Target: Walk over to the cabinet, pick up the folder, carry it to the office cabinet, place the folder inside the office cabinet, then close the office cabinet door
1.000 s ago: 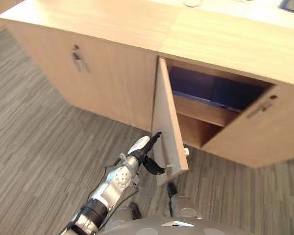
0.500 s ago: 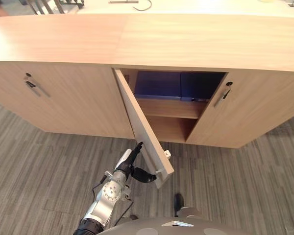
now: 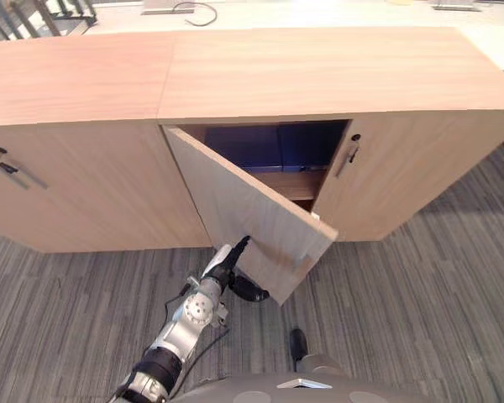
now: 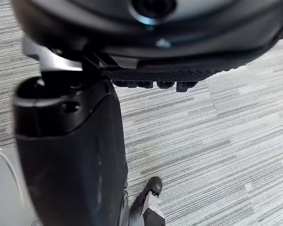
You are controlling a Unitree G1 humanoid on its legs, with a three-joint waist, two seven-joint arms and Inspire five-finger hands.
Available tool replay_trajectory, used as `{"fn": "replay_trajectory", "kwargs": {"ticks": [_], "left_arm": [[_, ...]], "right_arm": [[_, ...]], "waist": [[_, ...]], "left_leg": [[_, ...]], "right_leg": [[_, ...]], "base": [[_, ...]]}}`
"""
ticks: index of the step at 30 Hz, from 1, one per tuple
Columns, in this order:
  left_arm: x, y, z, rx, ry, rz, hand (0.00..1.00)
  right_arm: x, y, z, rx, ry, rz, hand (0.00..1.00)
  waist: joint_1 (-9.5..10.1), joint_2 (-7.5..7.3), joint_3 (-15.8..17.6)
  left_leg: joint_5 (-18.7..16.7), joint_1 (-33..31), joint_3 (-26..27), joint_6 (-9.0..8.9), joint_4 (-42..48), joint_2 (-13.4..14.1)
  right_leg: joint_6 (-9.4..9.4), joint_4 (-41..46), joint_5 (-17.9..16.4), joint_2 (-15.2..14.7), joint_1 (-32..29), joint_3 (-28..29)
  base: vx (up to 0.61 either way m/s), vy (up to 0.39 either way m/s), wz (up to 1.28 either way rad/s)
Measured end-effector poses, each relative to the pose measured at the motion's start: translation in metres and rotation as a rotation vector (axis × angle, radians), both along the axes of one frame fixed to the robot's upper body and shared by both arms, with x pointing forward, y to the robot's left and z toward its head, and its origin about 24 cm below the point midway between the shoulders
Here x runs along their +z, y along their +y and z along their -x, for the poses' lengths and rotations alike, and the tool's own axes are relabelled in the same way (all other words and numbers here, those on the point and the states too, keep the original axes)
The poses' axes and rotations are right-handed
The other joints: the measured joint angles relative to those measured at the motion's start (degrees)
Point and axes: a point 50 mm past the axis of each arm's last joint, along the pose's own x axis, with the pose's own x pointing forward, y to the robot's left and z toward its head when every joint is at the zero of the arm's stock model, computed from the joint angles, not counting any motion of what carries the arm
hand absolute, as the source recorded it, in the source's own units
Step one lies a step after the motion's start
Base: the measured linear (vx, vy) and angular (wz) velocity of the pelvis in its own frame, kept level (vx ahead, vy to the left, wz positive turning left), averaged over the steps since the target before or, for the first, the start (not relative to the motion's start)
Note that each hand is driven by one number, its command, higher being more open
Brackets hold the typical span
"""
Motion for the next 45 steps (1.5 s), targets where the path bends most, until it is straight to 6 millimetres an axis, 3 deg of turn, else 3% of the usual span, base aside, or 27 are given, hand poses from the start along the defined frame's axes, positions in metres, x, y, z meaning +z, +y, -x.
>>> {"fn": "replay_trajectory", "kwargs": {"ticks": [9,17,20,25,28,32,33,35,37,40,43,45], "left_arm": [[0.033,0.024,-0.047,0.012,-0.164,-0.145,1.0],[0.054,0.035,-0.074,0.068,-0.233,-0.178,1.0],[0.05,0.044,-0.074,0.115,-0.213,-0.178,1.0],[0.025,0.058,-0.062,0.206,-0.107,-0.19,1.0],[0.003,0.058,-0.041,0.24,-0.027,-0.161,1.0],[-0.041,0.06,0.01,0.318,0.176,-0.116,1.0],[-0.054,0.062,0.028,0.348,0.248,-0.116,1.0],[-0.072,0.066,0.055,0.404,0.35,-0.121,1.0],[-0.09,0.08,0.097,0.531,0.469,-0.132,1.0],[-0.099,0.093,0.132,0.666,0.562,-0.138,1.0],[-0.105,0.105,0.165,0.909,0.632,-0.067,1.0],[-0.108,0.107,0.188,1.148,0.673,0.054,1.0]], "right_arm": [[0.006,-0.007,0.026,-0.007,0.06,0.023,1.0],[0.002,-0.004,0.004,0.026,-0.019,0.013,1.0],[0.001,-0.003,-0.004,0.006,-0.046,0.013,1.0],[0.001,-0.004,-0.003,-0.028,-0.049,0.018,1.0],[0.001,-0.004,-0.005,-0.046,-0.048,0.03,1.0],[-0.001,-0.009,-0.022,-0.098,-0.083,0.055,1.0],[-0.001,-0.011,-0.03,-0.094,-0.096,0.065,1.0],[-0.001,-0.015,-0.028,-0.095,-0.085,0.08,1.0],[-0.002,-0.016,-0.029,-0.102,-0.067,0.091,1.0],[-0.002,-0.014,-0.025,-0.107,-0.036,0.093,1.0],[-0.002,-0.017,-0.021,-0.129,-0.02,0.095,1.0],[-0.002,-0.027,-0.035,-0.213,-0.062,0.117,1.0]], "waist": [[-2.93,0.09,0.08],[-2.92,0.32,0.2],[-2.79,0.72,0.22],[-2.2,1.38,0.63],[-1.43,1.37,0.66],[-0.05,1.21,0.73],[0.65,1.0,0.72],[1.8,0.85,0.74],[3.31,0.22,0.63],[4.19,-0.48,0.19],[5.22,-1.2,-0.32],[5.76,-1.62,-0.64]], "left_leg": [[-0.84,0.51,3.95,-0.79,0.29,-0.21],[-0.73,0.57,3.23,-0.63,0.26,-0.31],[-0.7,0.57,2.46,-0.59,0.17,-0.29],[-0.57,0.6,0.92,-0.38,-0.05,-0.43],[-0.17,0.7,-0.78,0.08,-0.69,-0.74],[0.24,1.03,-2.51,0.38,-1.3,-1.19],[0.5,1.12,-2.98,0.53,-1.87,-1.52],[0.76,1.19,-3.91,0.64,-2.24,-1.78],[1.4,2.13,-4.21,0.67,-3.51,-2.23],[1.95,2.79,-4.49,0.68,-4.57,-2.59],[2.29,3.22,-4.66,0.89,-5.24,-3.01],[3.39,4.09,-5.03,1.28,-7.23,-4.03]], "right_leg": [[-0.35,-0.35,2.26,0.73,-2.94,5.67],[-0.31,-0.38,2.55,0.73,-2.78,5.34],[-0.37,-0.39,2.51,0.75,-2.46,4.79],[-0.37,-0.39,2.51,0.61,-1.6,3.2],[-0.44,-0.41,2.39,0.25,-0.96,1.68],[-0.14,-0.43,1.97,-0.47,0.1,0.22],[-0.06,-0.45,1.91,-0.72,0.22,-0.11],[0.15,-0.45,1.75,-1.04,0.57,-1.09],[0.22,-0.45,1.6,-1.17,1.26,-1.31],[0.22,-0.45,1.55,-1.27,1.43,-1.5],[0.25,-0.45,1.54,-1.56,1.67,-1.66],[0.33,-0.44,1.48,-2.17,2.17,-2.11]], "base": [[-0.12,-0.03,-0.35],[-0.05,-0.022,0.01],[-0.01,-0.013,0.09],[-0.02,-0.012,0.1],[-0.05,-0.013,0.21],[-0.06,-0.007,0.22],[-0.07,-0.011,0.28],[-0.07,-0.01,0.24],[-0.03,-0.008,0.08],[-0.03,-0.004,0.07],[-0.05,0.005,0.02],[-0.05,0.011,0.08]]}}
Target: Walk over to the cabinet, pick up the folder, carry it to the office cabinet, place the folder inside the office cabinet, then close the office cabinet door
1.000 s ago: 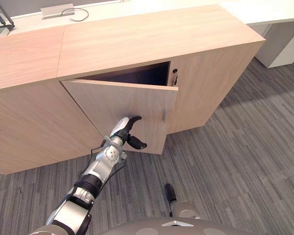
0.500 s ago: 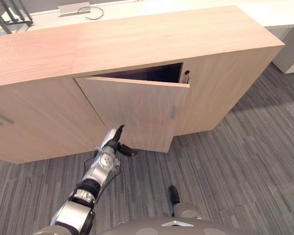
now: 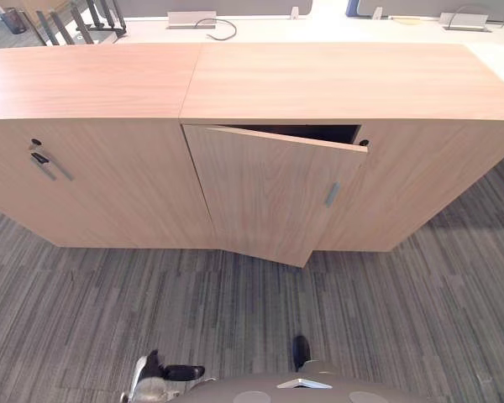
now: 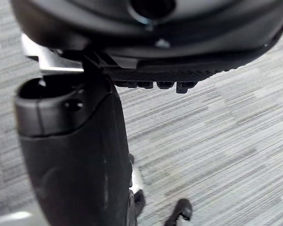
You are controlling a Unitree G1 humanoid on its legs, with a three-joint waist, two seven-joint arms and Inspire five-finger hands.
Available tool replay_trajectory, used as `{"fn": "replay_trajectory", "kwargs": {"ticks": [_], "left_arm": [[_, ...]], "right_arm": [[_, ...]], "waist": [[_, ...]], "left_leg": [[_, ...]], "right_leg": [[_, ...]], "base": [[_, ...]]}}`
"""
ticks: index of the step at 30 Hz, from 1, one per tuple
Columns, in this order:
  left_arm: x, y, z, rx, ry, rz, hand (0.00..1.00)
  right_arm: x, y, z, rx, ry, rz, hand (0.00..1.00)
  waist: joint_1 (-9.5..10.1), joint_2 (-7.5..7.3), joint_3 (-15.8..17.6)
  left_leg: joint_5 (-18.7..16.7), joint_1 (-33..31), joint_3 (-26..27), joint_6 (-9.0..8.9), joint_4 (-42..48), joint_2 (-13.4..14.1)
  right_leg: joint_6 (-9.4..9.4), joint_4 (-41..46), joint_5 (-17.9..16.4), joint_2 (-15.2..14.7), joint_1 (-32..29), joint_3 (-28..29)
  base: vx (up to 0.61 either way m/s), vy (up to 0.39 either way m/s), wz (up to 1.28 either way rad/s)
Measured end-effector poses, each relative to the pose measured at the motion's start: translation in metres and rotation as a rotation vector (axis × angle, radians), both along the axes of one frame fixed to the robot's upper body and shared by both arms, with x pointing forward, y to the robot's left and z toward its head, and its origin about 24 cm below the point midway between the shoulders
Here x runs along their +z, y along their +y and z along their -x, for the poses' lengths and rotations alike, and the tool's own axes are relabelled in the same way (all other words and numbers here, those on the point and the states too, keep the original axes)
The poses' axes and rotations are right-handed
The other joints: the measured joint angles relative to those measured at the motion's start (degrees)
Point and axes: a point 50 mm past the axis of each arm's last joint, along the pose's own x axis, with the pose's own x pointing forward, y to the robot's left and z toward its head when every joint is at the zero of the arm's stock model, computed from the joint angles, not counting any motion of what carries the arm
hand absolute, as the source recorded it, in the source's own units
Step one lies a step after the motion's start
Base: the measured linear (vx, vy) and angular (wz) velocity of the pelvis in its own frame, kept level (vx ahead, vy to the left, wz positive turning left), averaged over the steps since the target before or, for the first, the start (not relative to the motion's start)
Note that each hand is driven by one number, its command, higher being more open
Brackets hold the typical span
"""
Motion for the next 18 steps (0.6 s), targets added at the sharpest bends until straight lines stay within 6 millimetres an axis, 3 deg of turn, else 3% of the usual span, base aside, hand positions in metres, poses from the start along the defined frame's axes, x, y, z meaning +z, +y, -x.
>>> {"fn": "replay_trajectory", "kwargs": {"ticks": [2,6,7,10,11,12,14,18], "left_arm": [[-0.002,-0.004,0.005,0.131,-0.022,0.04,1.0],[-0.005,-0.013,0.028,0.337,-0.017,0.102,1.0],[-0.006,-0.014,0.04,0.381,-0.001,0.109,1.0],[-0.007,-0.019,0.045,0.469,-0.02,0.149,1.0],[-0.007,-0.022,0.047,0.531,-0.033,0.167,1.0],[-0.007,-0.023,0.045,0.548,-0.05,0.171,1.0],[-0.008,-0.025,0.044,0.553,-0.061,0.178,1.0],[-0.008,-0.026,0.047,0.537,-0.058,0.186,1.0]], "right_arm": [[0.0,-0.006,-0.009,-0.004,-0.002,0.018,1.0],[0.0,-0.006,0.008,-0.123,0.041,0.007,1.0],[0.0,-0.005,0.009,-0.146,0.044,0.003,1.0],[0.0,-0.006,0.014,-0.207,0.047,0.002,1.0],[0.0,-0.005,0.016,-0.219,0.05,0.002,1.0],[0.0,-0.004,0.017,-0.223,0.059,-0.004,1.0],[0.0,-0.006,0.016,-0.217,0.059,-0.002,1.0],[0.0,-0.006,0.015,-0.21,0.056,-0.003,1.0]], "waist": [[0.94,0.0,-0.08],[2.46,0.55,-1.13],[2.49,0.65,-1.12],[2.55,1.72,-0.46],[3.84,2.05,0.48],[4.15,1.77,0.62],[4.24,2.07,0.67],[3.84,1.66,0.31]], "left_leg": [[0.93,-0.06,-1.77,0.43,-1.12,-0.88],[1.87,0.23,-5.81,0.77,-2.44,-1.55],[1.14,-0.51,-6.42,0.66,-0.42,-1.23],[-3.6,-4.25,-8.25,0.36,9.88,1.31],[-4.59,-4.7,-11.13,0.23,14.14,1.36],[-4.58,-5.14,-17.22,0.23,14.56,0.12],[-4.59,-3.91,-23.2,0.23,11.57,-1.86],[-3.29,-0.97,-21.05,0.17,5.09,-2.8]], "right_leg": [[0.26,0.0,-0.19,-0.81,0.21,-1.65],[0.65,0.02,-1.07,-1.76,2.26,-5.54],[0.66,0.04,-1.37,-1.86,3.04,-5.96],[0.56,0.04,-2.01,-1.14,4.77,-7.49],[0.54,0.03,-2.19,-0.74,5.95,-7.08],[0.79,0.02,-2.24,-0.85,5.99,-6.5],[1.12,0.0,-1.9,-1.06,5.44,-5.15],[0.89,-0.02,-1.66,-1.53,3.99,-1.16]], "base": [[-0.1,0.015,0.52],[-0.04,-0.006,0.55],[-0.01,-0.002,0.24],[-0.07,-0.011,0.26],[-0.19,-0.022,-0.03],[-0.18,-0.011,-0.09],[-0.11,0.024,-0.07],[-0.08,0.028,-0.33]]}}
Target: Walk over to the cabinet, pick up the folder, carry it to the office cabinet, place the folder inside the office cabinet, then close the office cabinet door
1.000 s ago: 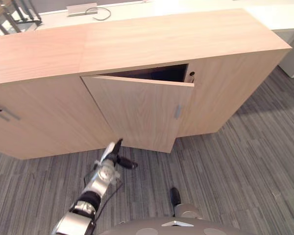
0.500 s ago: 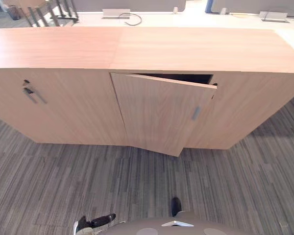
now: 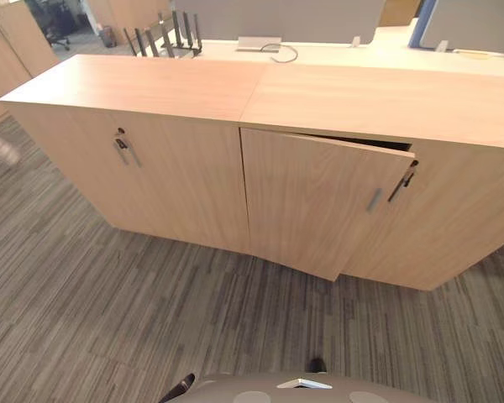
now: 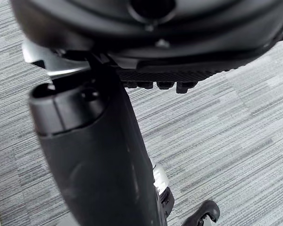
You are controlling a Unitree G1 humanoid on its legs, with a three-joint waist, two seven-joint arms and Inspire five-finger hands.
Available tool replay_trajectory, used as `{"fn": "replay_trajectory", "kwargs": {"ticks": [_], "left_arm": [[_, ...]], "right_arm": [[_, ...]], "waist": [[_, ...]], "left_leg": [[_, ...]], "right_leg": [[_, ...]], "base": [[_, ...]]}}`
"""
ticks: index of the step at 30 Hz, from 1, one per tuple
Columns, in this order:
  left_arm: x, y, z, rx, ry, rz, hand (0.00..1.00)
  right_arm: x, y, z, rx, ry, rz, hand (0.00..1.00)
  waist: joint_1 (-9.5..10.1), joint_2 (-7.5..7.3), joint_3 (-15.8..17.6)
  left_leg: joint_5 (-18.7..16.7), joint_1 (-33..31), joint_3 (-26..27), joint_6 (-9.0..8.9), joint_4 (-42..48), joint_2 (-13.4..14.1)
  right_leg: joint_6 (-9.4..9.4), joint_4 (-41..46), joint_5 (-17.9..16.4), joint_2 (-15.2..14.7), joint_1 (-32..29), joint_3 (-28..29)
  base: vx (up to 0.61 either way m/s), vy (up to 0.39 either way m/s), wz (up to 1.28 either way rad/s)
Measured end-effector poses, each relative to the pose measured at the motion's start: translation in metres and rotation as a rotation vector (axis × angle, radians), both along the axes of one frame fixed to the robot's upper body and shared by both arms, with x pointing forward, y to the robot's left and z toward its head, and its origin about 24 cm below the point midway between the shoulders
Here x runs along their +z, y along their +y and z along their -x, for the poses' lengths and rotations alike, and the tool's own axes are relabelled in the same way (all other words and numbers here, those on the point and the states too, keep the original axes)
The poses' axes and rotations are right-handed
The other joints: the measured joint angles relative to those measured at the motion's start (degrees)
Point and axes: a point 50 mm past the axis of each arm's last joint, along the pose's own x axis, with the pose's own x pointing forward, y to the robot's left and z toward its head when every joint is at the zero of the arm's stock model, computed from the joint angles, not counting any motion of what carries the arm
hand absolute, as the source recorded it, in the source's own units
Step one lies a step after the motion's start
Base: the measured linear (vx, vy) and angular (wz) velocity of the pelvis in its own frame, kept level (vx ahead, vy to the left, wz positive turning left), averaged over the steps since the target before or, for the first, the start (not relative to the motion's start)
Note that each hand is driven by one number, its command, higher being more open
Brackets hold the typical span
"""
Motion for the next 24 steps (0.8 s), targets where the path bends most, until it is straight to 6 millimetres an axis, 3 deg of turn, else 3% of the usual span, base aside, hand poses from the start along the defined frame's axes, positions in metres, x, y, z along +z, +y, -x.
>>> {"fn": "replay_trajectory", "kwargs": {"ticks": [3,6,12,14,19,24], "left_arm": [[0.0,0.001,0.004,-0.056,0.002,0.01,1.0],[0.001,0.003,-0.013,-0.176,-0.037,0.017,1.0],[0.008,-0.002,-0.071,-0.291,-0.207,0.016,1.0],[0.01,-0.006,-0.088,-0.317,-0.259,0.029,1.0],[0.01,-0.007,-0.088,-0.342,-0.257,0.038,1.0],[0.004,-0.002,-0.063,-0.359,-0.167,0.043,1.0]], "right_arm": [[0.0,0.001,0.0,0.038,-0.006,-0.001,1.0],[0.0,0.001,-0.001,0.052,-0.015,-0.003,1.0],[0.0,0.0,-0.006,0.151,-0.024,-0.004,1.0],[-0.001,0.002,-0.01,0.168,-0.033,-0.013,1.0],[-0.001,0.003,-0.01,0.173,-0.034,-0.015,1.0],[-0.001,0.004,-0.009,0.171,-0.032,-0.018,1.0]], "waist": [[-0.31,0.03,-1.88],[-1.52,0.06,-2.57],[-1.52,0.18,-3.05],[-1.72,-0.56,-2.68],[-2.09,-1.18,-2.76],[-1.86,-1.63,-2.52]], "left_leg": [[0.95,0.95,0.84,-0.12,-4.68,-0.29],[1.38,1.37,-0.17,-0.56,-5.87,0.39],[1.67,2.96,-0.86,-0.9,-5.89,2.49],[1.63,3.64,-1.18,-0.9,-5.96,2.47],[1.06,4.16,-0.99,-0.47,-5.75,1.93],[0.71,4.83,-0.72,-0.33,-5.63,2.08]], "right_leg": [[-0.63,0.01,-0.43,0.8,-2.41,2.1],[-1.01,0.01,0.09,1.94,-2.88,1.88],[-1.43,0.04,0.29,4.84,-2.07,2.05],[-1.42,0.04,0.3,5.11,-1.97,2.61],[-1.17,0.01,0.48,4.79,-1.82,3.52],[-1.11,0.0,0.48,4.71,-1.35,3.89]], "base": [[0.02,-0.007,-0.56],[0.1,-0.046,-0.16],[0.11,-0.036,-0.1],[0.06,-0.005,-0.22],[-0.01,0.032,-0.13],[-0.06,-0.002,-0.04]]}}
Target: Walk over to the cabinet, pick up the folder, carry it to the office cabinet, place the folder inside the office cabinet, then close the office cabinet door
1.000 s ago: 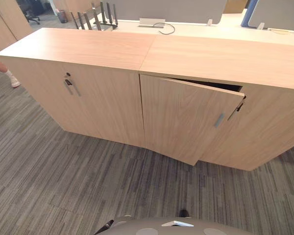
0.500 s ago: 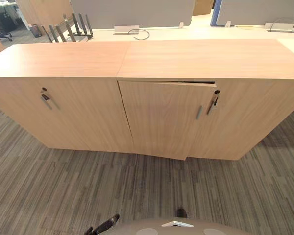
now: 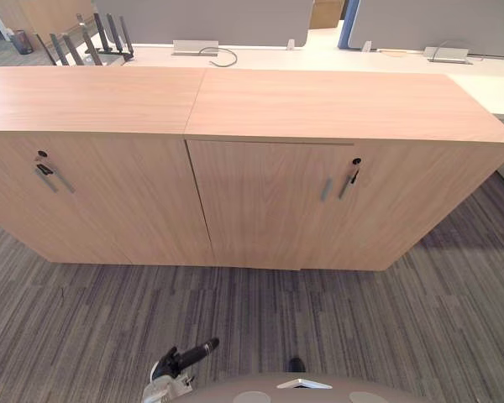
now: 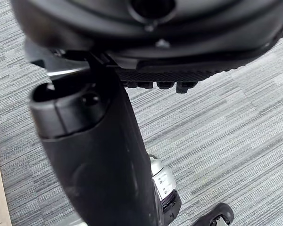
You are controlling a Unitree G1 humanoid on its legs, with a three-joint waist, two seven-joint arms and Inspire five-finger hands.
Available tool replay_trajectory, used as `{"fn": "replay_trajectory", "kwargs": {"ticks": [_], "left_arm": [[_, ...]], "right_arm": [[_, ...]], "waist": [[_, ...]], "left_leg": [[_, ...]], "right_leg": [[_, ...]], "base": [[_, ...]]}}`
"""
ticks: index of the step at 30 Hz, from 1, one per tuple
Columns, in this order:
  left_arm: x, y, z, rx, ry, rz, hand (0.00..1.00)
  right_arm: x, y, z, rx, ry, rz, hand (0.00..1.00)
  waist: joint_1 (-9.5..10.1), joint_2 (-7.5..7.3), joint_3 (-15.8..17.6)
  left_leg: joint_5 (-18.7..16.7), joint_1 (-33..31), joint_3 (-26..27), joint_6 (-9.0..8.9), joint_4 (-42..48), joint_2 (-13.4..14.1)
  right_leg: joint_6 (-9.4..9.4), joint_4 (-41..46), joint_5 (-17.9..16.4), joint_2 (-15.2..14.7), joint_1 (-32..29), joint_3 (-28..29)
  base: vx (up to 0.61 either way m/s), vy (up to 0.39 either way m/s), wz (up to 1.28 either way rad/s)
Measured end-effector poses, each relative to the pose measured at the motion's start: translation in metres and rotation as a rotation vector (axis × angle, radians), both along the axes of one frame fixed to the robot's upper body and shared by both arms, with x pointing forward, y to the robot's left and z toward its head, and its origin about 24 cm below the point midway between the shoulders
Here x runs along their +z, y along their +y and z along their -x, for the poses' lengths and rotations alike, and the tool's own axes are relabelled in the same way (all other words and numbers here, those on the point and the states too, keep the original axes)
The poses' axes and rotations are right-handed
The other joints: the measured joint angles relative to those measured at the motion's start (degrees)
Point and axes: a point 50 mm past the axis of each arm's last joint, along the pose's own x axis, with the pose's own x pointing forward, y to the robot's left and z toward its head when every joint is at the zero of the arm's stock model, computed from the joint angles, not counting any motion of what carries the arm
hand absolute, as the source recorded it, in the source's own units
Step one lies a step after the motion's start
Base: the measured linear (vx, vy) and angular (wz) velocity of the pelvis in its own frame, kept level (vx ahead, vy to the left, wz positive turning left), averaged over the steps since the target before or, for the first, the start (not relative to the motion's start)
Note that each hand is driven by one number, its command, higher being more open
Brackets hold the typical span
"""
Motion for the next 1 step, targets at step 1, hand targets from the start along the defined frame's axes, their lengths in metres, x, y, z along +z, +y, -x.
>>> {"fn": "replay_trajectory", "kwargs": {"ticks": [1], "left_arm": [[-0.0002,0.0007,0.0014,0.006,0.002,0.001,1.0]], "right_arm": [[0.0,0.0001,0.0002,-0.001,0.0,-0.001,1.0]], "waist": [[0.1,0.0,0.01]], "left_leg": [[-0.01,0.0,0.03,-0.02,0.01,0.03]], "right_leg": [[-0.02,0.0,-0.03,0.03,-0.03,0.05]], "base": [[-0.05,-0.019,-0.01]]}}
